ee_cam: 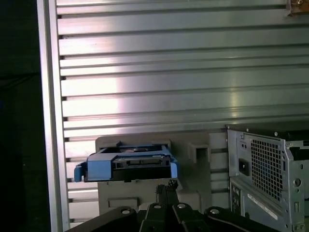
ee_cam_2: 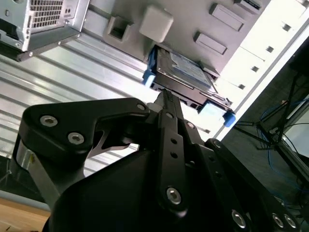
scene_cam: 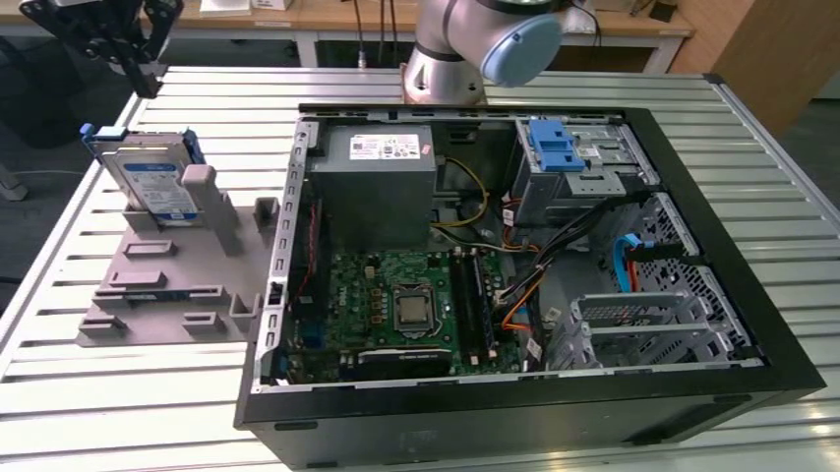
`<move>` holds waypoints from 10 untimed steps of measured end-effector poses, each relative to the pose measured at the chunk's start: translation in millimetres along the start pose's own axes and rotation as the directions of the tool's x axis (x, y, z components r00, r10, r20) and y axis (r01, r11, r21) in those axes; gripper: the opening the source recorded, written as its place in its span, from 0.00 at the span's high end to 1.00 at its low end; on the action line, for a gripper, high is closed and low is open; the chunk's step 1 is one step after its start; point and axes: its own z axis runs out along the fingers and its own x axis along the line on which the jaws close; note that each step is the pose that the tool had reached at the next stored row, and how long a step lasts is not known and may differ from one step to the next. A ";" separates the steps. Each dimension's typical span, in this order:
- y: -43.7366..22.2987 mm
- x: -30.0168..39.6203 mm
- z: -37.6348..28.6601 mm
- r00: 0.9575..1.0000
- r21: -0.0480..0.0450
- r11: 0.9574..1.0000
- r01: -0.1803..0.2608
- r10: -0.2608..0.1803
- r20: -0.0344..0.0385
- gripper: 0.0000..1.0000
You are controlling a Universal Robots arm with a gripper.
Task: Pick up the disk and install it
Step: 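Reach for the disk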
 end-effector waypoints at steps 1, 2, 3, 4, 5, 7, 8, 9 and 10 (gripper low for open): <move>0.2 3.8 0.3 1.000 0.000 1.000 0.000 0.000 0.000 0.89; 0.4 7.6 0.7 1.000 0.000 1.000 0.000 0.000 0.000 0.89; 0.6 11.5 1.0 1.000 0.000 1.000 0.000 0.000 0.000 0.89; 0.8 15.3 1.1 1.000 0.000 1.000 0.000 0.000 0.000 0.89; 1.0 19.0 1.4 1.000 0.000 1.000 0.000 0.000 0.000 0.89; 1.5 26.4 2.1 1.000 0.000 1.000 0.000 0.000 0.000 0.89; 1.8 30.1 2.4 1.000 0.000 1.000 0.000 0.000 0.000 0.89; 2.2 33.9 2.6 1.000 0.000 1.000 0.000 0.000 0.000 0.89; 2.6 37.1 2.9 1.000 0.000 1.000 0.000 0.000 0.000 0.89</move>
